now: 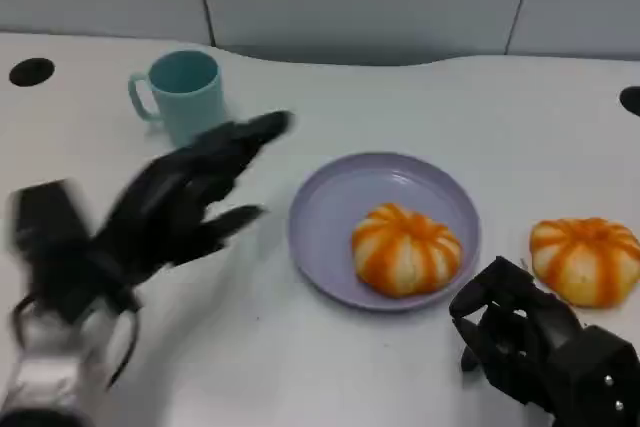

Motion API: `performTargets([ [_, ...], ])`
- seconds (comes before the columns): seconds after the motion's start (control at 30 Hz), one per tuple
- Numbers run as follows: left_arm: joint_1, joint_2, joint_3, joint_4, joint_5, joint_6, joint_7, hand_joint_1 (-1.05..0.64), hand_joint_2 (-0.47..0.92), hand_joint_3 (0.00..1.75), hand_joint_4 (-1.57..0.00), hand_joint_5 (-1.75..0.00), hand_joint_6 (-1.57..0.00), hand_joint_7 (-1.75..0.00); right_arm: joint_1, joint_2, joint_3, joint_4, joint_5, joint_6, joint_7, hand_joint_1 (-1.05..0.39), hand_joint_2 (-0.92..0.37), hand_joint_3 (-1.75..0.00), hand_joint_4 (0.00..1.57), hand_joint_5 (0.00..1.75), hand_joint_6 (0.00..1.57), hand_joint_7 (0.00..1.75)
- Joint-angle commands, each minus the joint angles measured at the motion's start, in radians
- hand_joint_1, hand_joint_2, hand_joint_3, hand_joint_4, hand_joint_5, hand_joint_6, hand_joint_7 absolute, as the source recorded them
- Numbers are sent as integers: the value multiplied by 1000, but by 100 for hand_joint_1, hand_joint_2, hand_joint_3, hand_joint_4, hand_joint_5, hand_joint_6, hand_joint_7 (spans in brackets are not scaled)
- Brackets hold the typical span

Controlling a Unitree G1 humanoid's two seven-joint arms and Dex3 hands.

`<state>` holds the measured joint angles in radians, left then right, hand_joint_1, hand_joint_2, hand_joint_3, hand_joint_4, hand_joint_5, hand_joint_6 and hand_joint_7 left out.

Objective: Grasp the bread from the table and place it into the plate.

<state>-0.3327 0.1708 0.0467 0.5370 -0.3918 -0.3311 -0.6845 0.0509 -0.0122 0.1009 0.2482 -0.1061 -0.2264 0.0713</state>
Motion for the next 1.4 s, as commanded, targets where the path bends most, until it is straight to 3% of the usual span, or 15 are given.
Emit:
performTargets([
  [0.03,202,22,60,-194,-67,168,38,-57,92,11,-58,-65,-62,-8,3,-17,-1,-26,-6,18,-2,-28,-92,-34,59,175,38,175],
  [0.13,262,5,81,-234,-55,186,75,-53,92,10,-55,-100,-77,-10,6,-15,-3,-32,-1,25,0,-28,-92,-33,59,175,39,175],
  [0.2,289,1,84,-262,-40,203,103,-52,92,10,-54,-107,-80,-11,8,-15,-6,-34,7,25,5,-28,-92,-33,59,175,39,175],
  [0.23,305,-1,83,-278,-32,214,121,-51,92,9,-48,-126,-84,-21,8,-15,-8,-35,12,24,8,-27,-92,-32,60,175,39,175],
  [0.33,350,9,80,-311,2,236,150,-42,92,8,-40,-151,-61,-84,12,-12,-11,-45,22,37,12,-28,-92,-32,60,175,39,175],
  [0.47,386,13,77,-308,64,247,199,-36,90,1,-43,-164,-46,-125,16,-22,-17,-37,27,15,20,-30,-92,-32,62,175,40,175],
  [0.57,394,9,64,-308,123,236,234,-34,87,0,-48,-171,-47,-140,24,-25,-18,-50,28,29,22,-30,-92,-33,62,175,39,175],
  [0.87,372,-7,54,-226,137,215,214,-23,89,1,-62,-175,-55,-161,12,-37,-35,-21,45,8,31,-27,-92,-34,65,175,41,175],
  [1.4,323,-3,59,-155,141,212,217,-21,89,0,-61,-175,-53,-162,-20,-52,-39,12,39,-1,29,-25,-92,-34,59,175,40,175],
])
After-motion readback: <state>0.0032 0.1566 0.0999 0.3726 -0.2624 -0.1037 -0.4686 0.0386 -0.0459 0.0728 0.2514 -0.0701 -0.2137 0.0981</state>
